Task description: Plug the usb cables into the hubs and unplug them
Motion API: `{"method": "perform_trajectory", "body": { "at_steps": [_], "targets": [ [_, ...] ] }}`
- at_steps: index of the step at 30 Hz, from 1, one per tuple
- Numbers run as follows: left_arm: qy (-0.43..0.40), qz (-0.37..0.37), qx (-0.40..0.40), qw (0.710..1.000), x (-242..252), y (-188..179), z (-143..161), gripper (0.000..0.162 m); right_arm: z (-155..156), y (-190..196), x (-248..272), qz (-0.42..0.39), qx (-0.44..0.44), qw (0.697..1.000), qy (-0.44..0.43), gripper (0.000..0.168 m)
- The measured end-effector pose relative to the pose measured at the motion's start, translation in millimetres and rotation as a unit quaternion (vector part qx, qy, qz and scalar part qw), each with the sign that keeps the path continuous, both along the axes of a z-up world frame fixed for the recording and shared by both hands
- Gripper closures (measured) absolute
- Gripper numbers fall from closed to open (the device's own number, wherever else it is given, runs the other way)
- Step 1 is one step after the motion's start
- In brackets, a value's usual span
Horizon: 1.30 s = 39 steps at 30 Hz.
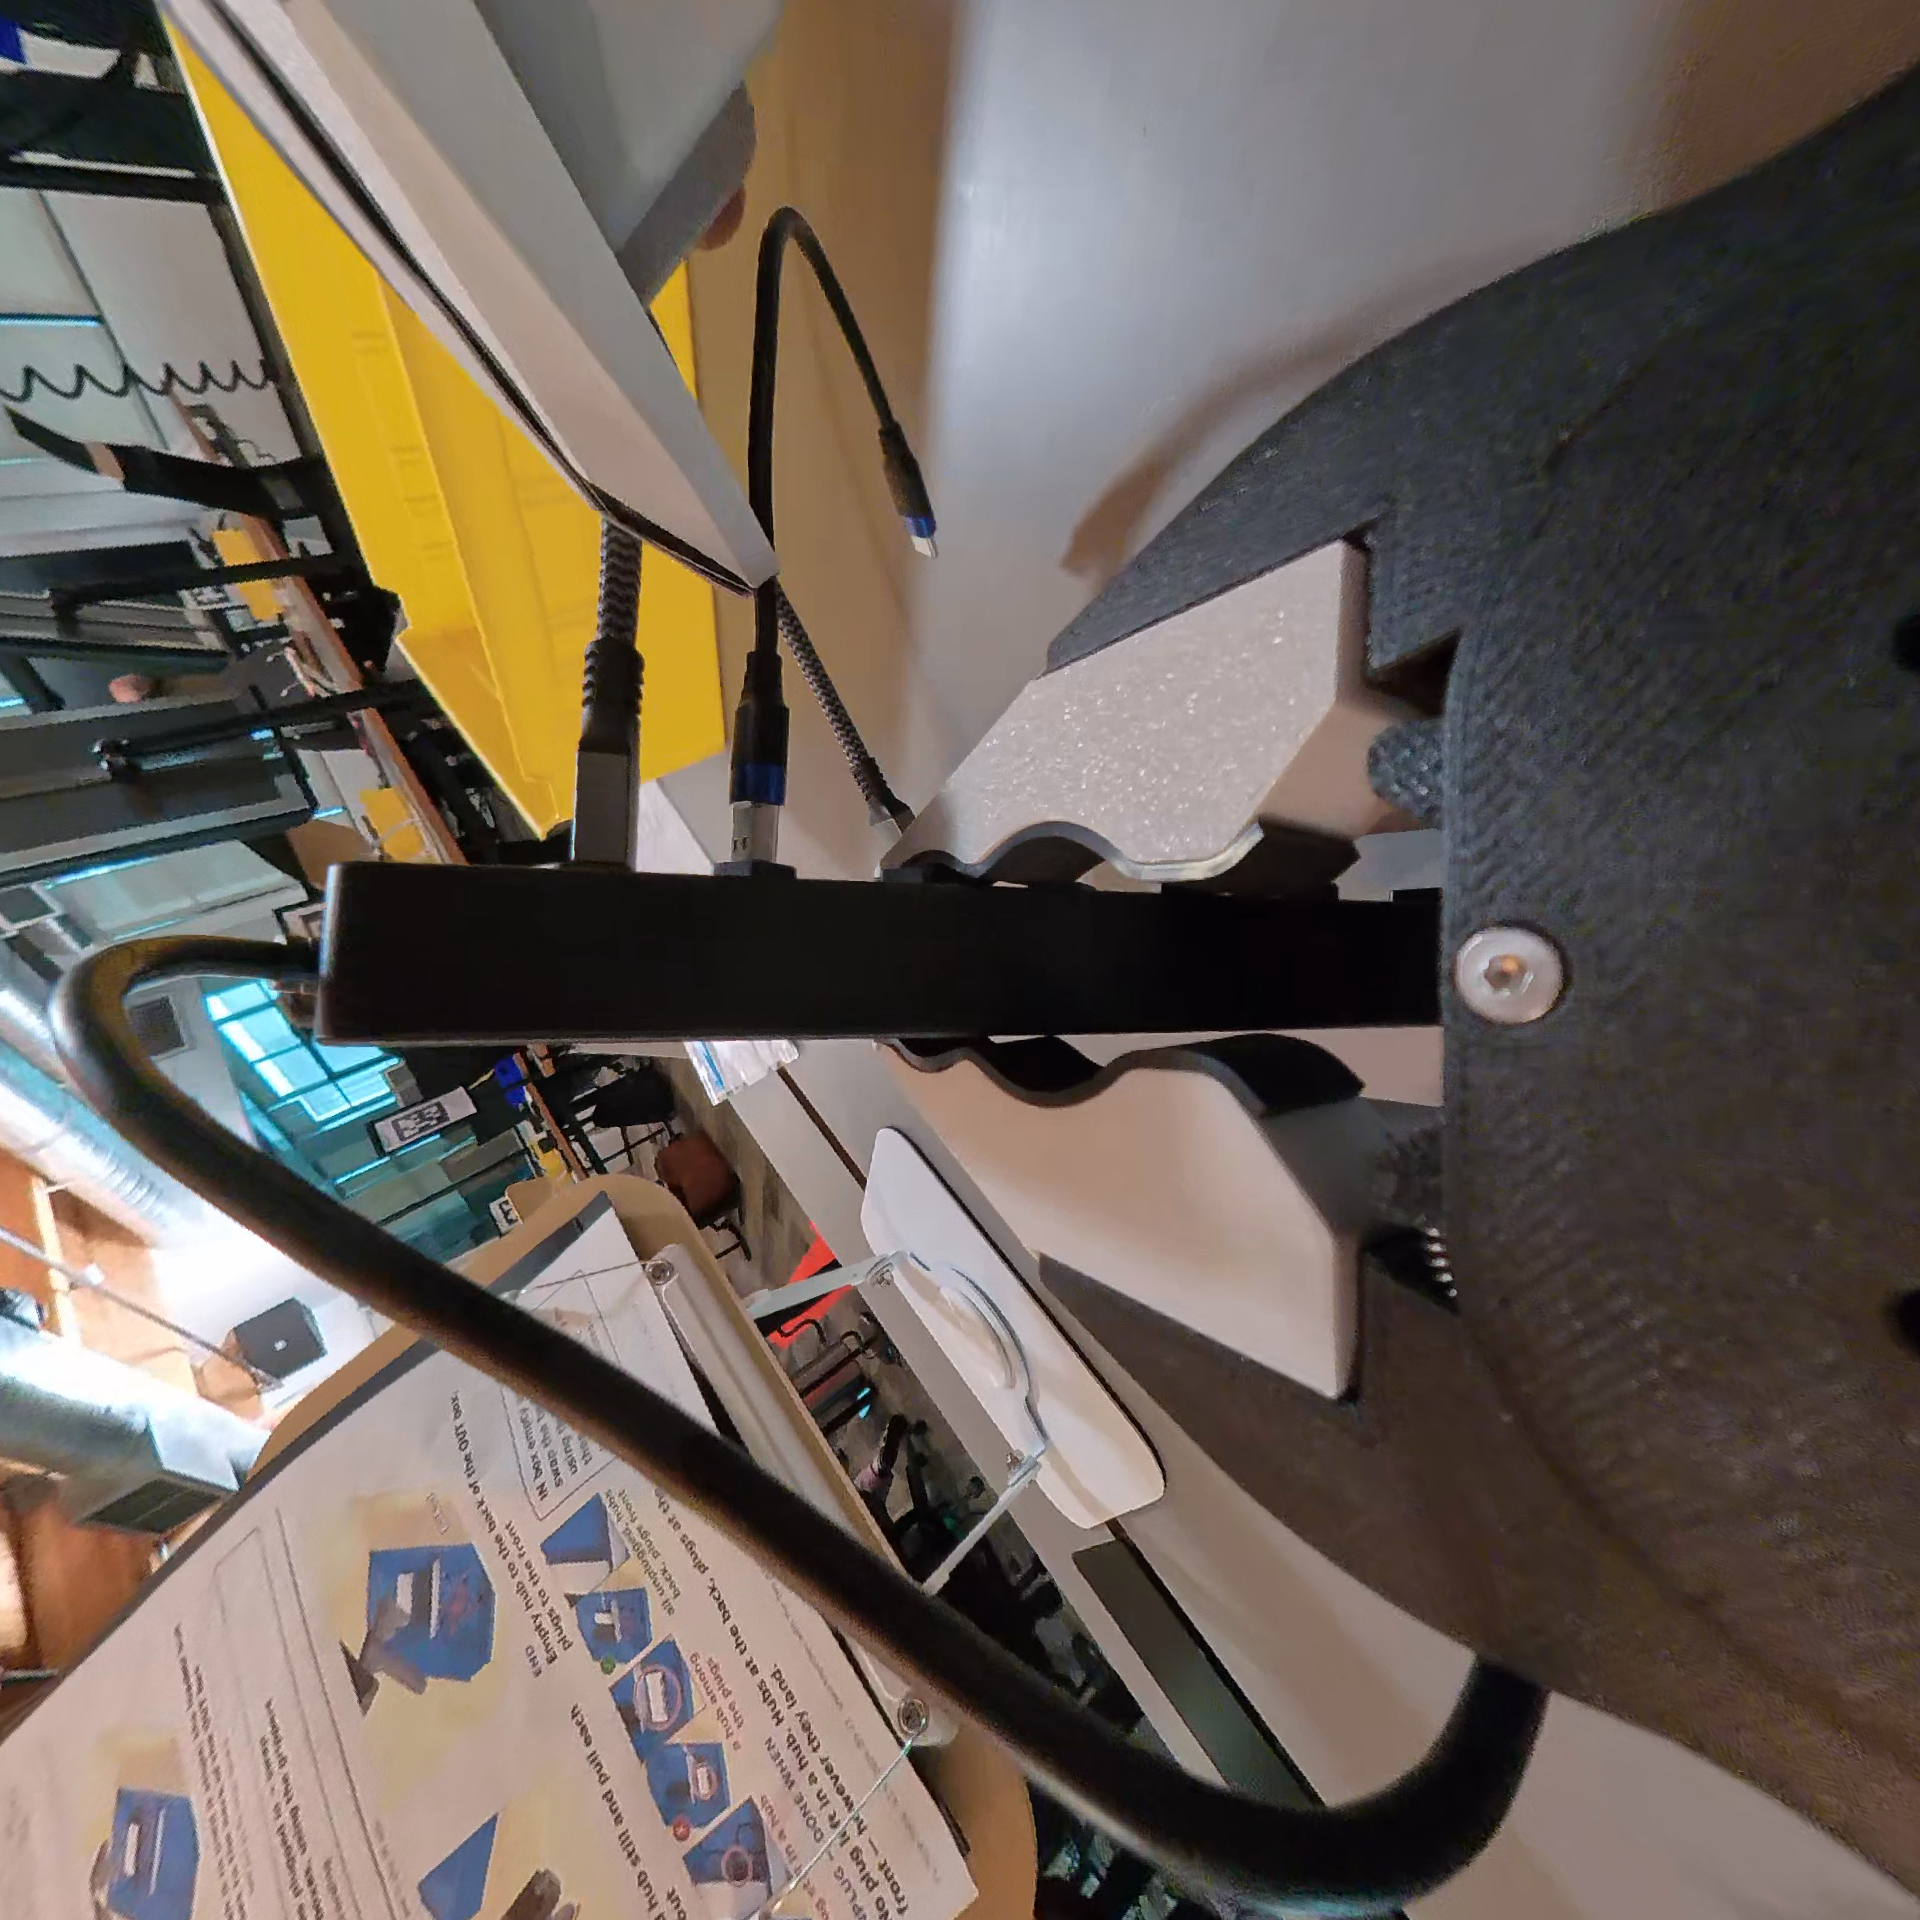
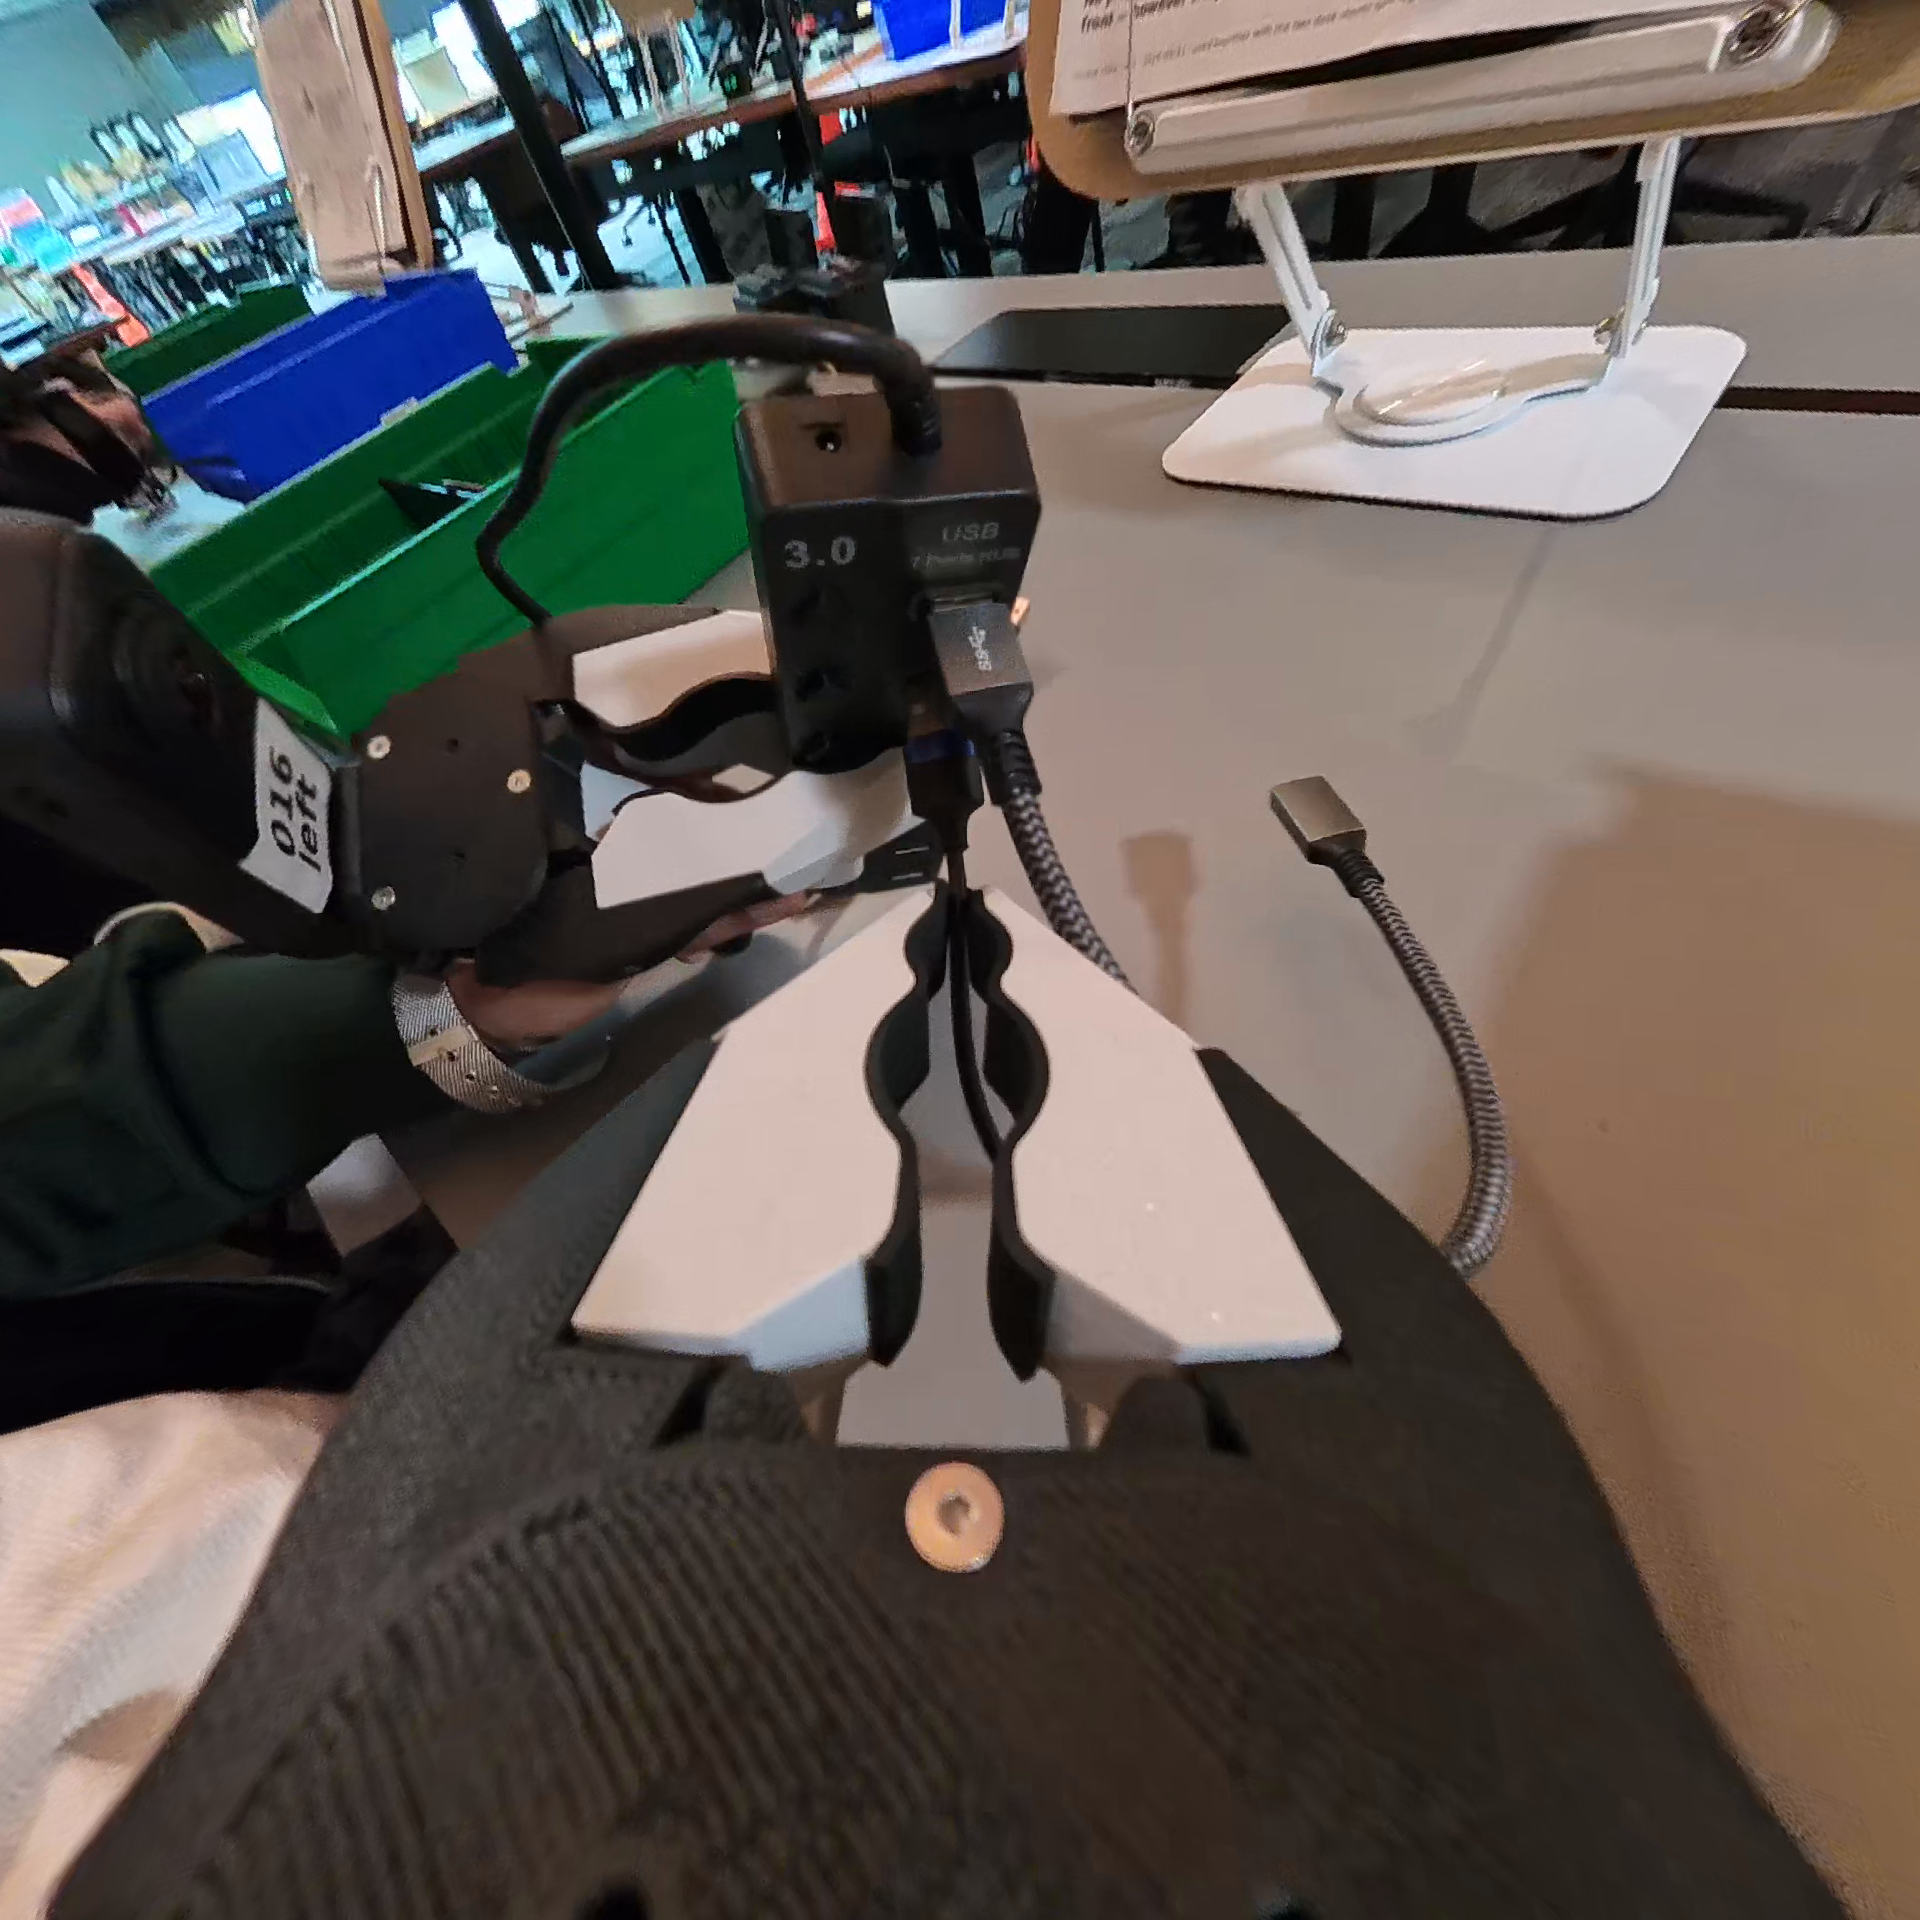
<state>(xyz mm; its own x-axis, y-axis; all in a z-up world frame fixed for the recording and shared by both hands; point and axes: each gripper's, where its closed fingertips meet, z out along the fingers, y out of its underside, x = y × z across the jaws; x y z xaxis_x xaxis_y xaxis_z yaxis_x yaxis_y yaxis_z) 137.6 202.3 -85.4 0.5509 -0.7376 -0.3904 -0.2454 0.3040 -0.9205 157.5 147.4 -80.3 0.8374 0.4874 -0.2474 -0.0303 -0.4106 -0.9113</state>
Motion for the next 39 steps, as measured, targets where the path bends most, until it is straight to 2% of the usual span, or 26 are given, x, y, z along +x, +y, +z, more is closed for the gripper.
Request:
{"method": "perform_trajectory", "body": {
  "at_steps": [10,19,25,28,39],
  "targets": [
    [-0.024,-0.005,-0.017,1.000,-1.0,0.1,3.7,0.140,13.5,1.9,2.5,-0.025,0.040,0.998,0.041,0.167],
    [-0.048,0.012,-0.012,0.999,-2.8,-0.7,10.1,0.140,21.9,2.6,6.0,-0.042,0.042,0.991,0.118,0.168],
    [-0.079,0.025,-0.080,0.993,-2.0,-1.0,6.9,0.141,23.1,5.0,0.7,-0.061,0.061,0.985,0.150,0.168],
    [-0.089,0.022,-0.102,0.991,-2.6,0.1,6.1,0.141,24.8,5.8,-1.8,-0.059,0.069,0.984,0.154,0.168],
    [-0.092,0.009,-0.087,0.992,-3.6,0.3,8.8,0.141,24.9,2.4,-8.1,-0.032,0.055,0.983,0.171,0.168]
  ]
}}
